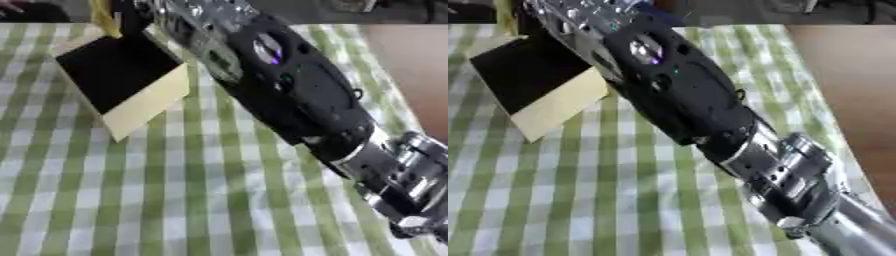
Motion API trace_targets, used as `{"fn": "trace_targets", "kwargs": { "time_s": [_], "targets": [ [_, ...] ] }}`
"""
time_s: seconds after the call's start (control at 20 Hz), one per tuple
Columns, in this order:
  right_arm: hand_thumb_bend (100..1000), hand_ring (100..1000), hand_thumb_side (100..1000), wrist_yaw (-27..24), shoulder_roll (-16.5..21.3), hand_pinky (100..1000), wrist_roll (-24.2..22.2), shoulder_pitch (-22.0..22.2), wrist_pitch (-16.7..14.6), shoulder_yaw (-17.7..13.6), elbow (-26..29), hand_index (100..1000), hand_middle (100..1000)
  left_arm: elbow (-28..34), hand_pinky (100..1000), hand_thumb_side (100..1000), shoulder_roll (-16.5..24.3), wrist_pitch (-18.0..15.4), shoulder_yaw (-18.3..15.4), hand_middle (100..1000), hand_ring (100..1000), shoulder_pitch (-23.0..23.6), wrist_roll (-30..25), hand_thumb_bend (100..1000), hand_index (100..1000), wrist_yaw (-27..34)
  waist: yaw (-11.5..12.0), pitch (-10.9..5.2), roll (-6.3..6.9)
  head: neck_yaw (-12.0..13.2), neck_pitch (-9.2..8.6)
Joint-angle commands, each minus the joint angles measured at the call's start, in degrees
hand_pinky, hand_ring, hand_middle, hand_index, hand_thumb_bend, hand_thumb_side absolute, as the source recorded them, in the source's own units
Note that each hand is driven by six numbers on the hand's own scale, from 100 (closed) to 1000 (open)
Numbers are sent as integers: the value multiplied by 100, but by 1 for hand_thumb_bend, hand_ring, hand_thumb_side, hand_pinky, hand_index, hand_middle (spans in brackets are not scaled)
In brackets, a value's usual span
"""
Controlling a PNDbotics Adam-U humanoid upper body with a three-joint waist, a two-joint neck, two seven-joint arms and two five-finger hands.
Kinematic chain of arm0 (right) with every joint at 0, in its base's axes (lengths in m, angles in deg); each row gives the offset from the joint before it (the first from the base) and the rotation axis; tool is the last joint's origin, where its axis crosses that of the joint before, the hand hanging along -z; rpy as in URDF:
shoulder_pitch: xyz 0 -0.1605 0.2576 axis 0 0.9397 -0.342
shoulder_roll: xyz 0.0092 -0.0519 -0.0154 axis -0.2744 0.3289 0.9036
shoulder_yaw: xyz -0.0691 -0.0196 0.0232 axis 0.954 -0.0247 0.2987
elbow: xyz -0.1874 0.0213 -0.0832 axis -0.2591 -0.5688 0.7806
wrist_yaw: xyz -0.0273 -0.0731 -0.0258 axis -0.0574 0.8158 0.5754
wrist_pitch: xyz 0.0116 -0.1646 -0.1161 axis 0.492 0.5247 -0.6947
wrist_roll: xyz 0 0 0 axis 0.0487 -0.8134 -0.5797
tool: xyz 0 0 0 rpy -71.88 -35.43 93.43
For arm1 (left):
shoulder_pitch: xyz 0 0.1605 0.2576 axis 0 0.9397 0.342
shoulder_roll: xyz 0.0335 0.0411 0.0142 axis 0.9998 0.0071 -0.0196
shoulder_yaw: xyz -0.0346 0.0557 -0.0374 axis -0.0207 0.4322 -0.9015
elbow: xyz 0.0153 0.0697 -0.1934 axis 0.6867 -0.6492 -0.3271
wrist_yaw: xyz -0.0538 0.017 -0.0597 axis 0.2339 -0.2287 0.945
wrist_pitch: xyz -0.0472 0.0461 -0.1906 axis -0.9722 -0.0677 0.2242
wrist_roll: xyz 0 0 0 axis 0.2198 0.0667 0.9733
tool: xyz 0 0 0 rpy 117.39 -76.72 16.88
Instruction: Pick up objects on the table and place them in the box.
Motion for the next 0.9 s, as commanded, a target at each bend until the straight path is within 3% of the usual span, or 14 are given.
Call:
{"fn": "trace_targets", "kwargs": {
  "time_s": [0.05,0.25,0.55,0.65,0.7,0.9],
  "targets": [
    [100,676,199,71,-63,801,89,-26,63,-31,-166,549,391,111,457,826,27,-14,7,602,518,-93,-28,100,832,33,32,-95,31,-43,-15],
    [100,677,198,151,-161,801,324,144,123,-134,-524,554,394,111,457,827,14,-8,-8,601,516,-84,-27,100,833,48,73,-64,39,-53,-23],
    [100,703,199,30,-229,804,381,240,-35,-54,-758,590,442,111,457,826,5,-5,-22,600,515,-79,-28,100,833,63,64,-48,48,-41,8],
    [100,724,206,25,-243,810,277,240,-73,-8,-773,633,486,111,457,826,-3,-6,-19,600,515,-77,-31,100,834,66,59,-50,45,-41,7],
    [100,749,219,50,-245,812,198,236,-91,16,-787,689,552,111,457,826,-6,-8,-17,599,514,-76,-35,100,834,67,58,-52,42,-40,11],
    [100,828,234,355,-229,830,-148,202,-199,83,-702,776,718,111,457,826,-7,2,-25,599,514,-56,-38,100,834,72,59,-62,30,-23,26]
  ]
}}
